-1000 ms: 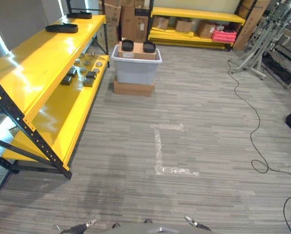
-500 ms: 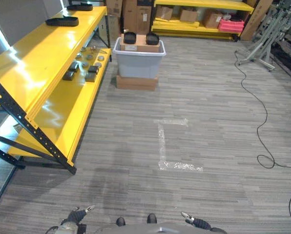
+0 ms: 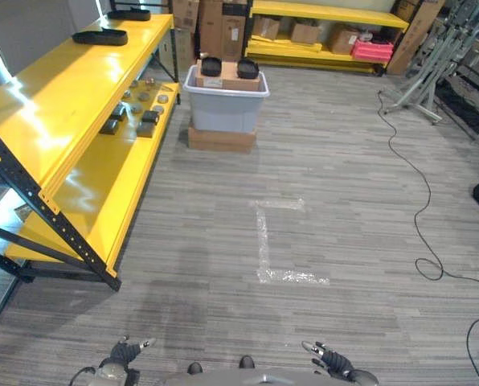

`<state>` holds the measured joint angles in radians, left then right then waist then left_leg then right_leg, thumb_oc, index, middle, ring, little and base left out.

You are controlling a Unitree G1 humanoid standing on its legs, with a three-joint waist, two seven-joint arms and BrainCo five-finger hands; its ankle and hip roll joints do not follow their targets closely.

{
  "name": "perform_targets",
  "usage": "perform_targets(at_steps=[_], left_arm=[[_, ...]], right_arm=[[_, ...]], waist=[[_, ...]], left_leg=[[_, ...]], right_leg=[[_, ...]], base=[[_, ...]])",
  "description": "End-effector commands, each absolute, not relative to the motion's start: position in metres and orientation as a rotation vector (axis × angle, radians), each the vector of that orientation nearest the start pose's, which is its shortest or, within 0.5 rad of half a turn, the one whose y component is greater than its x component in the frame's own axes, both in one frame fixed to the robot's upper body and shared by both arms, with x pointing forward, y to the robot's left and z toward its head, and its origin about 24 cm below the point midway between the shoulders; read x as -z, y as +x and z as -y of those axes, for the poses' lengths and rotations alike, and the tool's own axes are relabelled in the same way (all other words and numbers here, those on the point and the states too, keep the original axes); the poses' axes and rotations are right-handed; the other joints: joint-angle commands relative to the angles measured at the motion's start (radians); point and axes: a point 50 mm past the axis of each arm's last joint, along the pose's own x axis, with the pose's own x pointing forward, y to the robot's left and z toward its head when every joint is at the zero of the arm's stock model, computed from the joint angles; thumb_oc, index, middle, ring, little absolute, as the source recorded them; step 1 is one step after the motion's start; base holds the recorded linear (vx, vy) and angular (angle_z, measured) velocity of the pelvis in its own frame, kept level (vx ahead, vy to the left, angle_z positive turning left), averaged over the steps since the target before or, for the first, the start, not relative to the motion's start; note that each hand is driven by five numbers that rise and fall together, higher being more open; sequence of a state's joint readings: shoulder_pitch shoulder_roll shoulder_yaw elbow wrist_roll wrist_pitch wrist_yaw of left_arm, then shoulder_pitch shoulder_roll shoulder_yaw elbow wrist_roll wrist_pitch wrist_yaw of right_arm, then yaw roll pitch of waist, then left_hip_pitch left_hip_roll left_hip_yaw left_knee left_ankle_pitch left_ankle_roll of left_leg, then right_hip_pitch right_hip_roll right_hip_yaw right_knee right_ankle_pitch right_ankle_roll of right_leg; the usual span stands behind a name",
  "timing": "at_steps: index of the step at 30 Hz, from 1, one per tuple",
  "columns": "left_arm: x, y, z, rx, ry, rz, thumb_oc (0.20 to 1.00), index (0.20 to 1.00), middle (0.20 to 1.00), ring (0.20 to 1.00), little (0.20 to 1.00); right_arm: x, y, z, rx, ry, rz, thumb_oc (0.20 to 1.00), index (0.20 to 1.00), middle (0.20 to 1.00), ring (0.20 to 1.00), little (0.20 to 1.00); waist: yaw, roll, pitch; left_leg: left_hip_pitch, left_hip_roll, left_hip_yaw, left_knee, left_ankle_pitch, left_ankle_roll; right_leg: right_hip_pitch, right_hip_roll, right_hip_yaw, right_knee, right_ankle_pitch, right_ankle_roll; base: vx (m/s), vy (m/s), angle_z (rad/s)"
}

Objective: Move parts from the plastic box to the shelf.

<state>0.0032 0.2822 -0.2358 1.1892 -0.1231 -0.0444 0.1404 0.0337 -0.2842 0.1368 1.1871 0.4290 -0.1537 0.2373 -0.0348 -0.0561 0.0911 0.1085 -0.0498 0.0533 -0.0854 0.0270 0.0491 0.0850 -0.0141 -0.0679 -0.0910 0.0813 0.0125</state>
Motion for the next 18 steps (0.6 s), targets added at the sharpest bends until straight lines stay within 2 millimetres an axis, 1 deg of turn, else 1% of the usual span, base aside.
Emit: perform_targets(at_steps=[1,4,6,7,9,10,12,13,14,15,16,18], left_arm=[[0.15,0.117,-0.246,-0.145,0.413,-1.085,1.0,1.0,1.0,1.0,1.0],[0.15,0.113,-0.248,-0.152,0.392,-1.092,1.0,1.0,1.0,1.0,1.0],[0.149,0.117,-0.249,-0.168,0.357,-1.069,1.0,1.0,1.0,1.0,1.0],[0.147,0.121,-0.249,-0.18,0.335,-1.04,1.0,1.0,1.0,1.0,1.0],[0.145,0.126,-0.25,-0.186,0.318,-1.019,1.0,1.0,1.0,1.0,1.0],[0.143,0.132,-0.25,-0.179,0.318,-0.999,1.0,1.0,1.0,1.0,1.0],[0.14,0.139,-0.25,-0.157,0.333,-0.977,1.0,1.0,1.0,1.0,1.0],[0.139,0.14,-0.251,-0.151,0.335,-0.971,1.0,1.0,1.0,1.0,1.0],[0.138,0.141,-0.253,-0.151,0.337,-0.964,1.0,1.0,1.0,1.0,1.0],[0.137,0.141,-0.255,-0.157,0.331,-0.966,1.0,1.0,1.0,1.0,1.0],[0.137,0.142,-0.257,-0.151,0.335,-0.975,1.0,1.0,1.0,1.0,1.0],[0.137,0.142,-0.257,-0.15,0.336,-0.982,1.0,1.0,1.0,1.0,1.0]], right_arm=[[0.138,0.122,0.261,0.128,0.08,-0.926,1.0,1.0,1.0,1.0,1.0],[0.137,0.127,0.259,0.184,0.206,-0.87,1.0,1.0,1.0,1.0,1.0],[0.137,0.128,0.257,0.188,0.22,-0.87,1.0,1.0,1.0,1.0,1.0],[0.137,0.13,0.255,0.138,0.175,-0.889,1.0,1.0,1.0,1.0,1.0],[0.137,0.132,0.254,0.12,0.146,-0.891,1.0,1.0,1.0,1.0,1.0],[0.136,0.134,0.255,0.118,0.134,-0.879,1.0,1.0,1.0,1.0,1.0],[0.133,0.139,0.258,0.133,0.124,-0.86,1.0,1.0,1.0,1.0,1.0],[0.132,0.14,0.259,0.136,0.125,-0.86,1.0,1.0,1.0,1.0,1.0],[0.134,0.138,0.262,0.135,0.139,-0.91,1.0,1.0,1.0,1.0,1.0],[0.137,0.133,0.261,0.136,0.162,-0.957,1.0,1.0,1.0,1.0,1.0],[0.139,0.132,0.259,0.125,0.153,-0.97,1.0,1.0,1.0,1.0,1.0],[0.139,0.131,0.258,0.12,0.14,-0.974,1.0,1.0,1.0,1.0,1.0]], waist=[[0.0,0.029,0.013],[-0.005,0.03,0.019],[-0.012,0.033,0.027],[-0.016,0.036,0.035],[-0.018,0.038,0.044],[-0.016,0.04,0.054],[-0.018,0.046,0.068],[-0.019,0.047,0.071],[-0.019,0.047,0.073],[-0.019,0.039,0.071],[-0.023,0.027,0.067],[-0.028,0.023,0.066]], left_leg=[[0.017,-0.024,-0.003,0.005,-0.027,0.011],[0.015,-0.024,0.003,0.006,-0.027,0.02],[0.016,-0.024,0.012,0.006,-0.031,0.03],[0.016,-0.026,0.015,0.008,-0.034,0.038],[0.018,-0.028,0.014,0.01,-0.036,0.043],[0.023,-0.029,0.011,0.013,-0.039,0.045],[0.036,-0.029,0.003,0.016,-0.045,0.045],[0.041,-0.029,0.001,0.015,-0.045,0.044],[0.054,-0.028,-0.001,0.01,-0.043,0.039],[0.065,-0.029,0.001,0.009,-0.047,0.032],[0.079,-0.034,-0.009,0.011,-0.056,0.027],[0.088,-0.036,-0.015,0.011,-0.064,0.026]], right_leg=[[0.011,0.008,0.005,0.07,-0.042,0.057],[-0.011,0.008,0.008,0.118,-0.054,0.058],[-0.039,0.004,0.004,0.181,-0.057,0.063],[-0.069,-0.001,-0.001,0.24,-0.047,0.07],[-0.102,-0.009,-0.007,0.301,-0.028,0.083],[-0.144,-0.029,-0.026,0.368,0.012,0.107],[-0.196,-0.046,-0.043,0.458,0.055,0.134],[-0.211,-0.051,-0.046,0.482,0.066,0.14],[-0.226,-0.061,-0.052,0.483,0.085,0.147],[-0.222,-0.065,-0.058,0.418,0.094,0.151],[-0.21,-0.056,-0.056,0.305,0.104,0.146],[-0.215,-0.053,-0.053,0.272,0.115,0.147]], base=[[0.02,0.077,-0.02],[0.01,0.082,-0.01],[0.0,0.091,-0.03],[-0.01,0.098,-0.1],[0.0,0.073,-0.18],[0.02,0.064,-0.14],[0.07,0.076,-0.11],[0.14,0.056,-0.07],[0.22,-0.019,0.04],[0.34,-0.144,0.03],[0.3,-0.183,0.01],[0.22,-0.167,-0.08]])
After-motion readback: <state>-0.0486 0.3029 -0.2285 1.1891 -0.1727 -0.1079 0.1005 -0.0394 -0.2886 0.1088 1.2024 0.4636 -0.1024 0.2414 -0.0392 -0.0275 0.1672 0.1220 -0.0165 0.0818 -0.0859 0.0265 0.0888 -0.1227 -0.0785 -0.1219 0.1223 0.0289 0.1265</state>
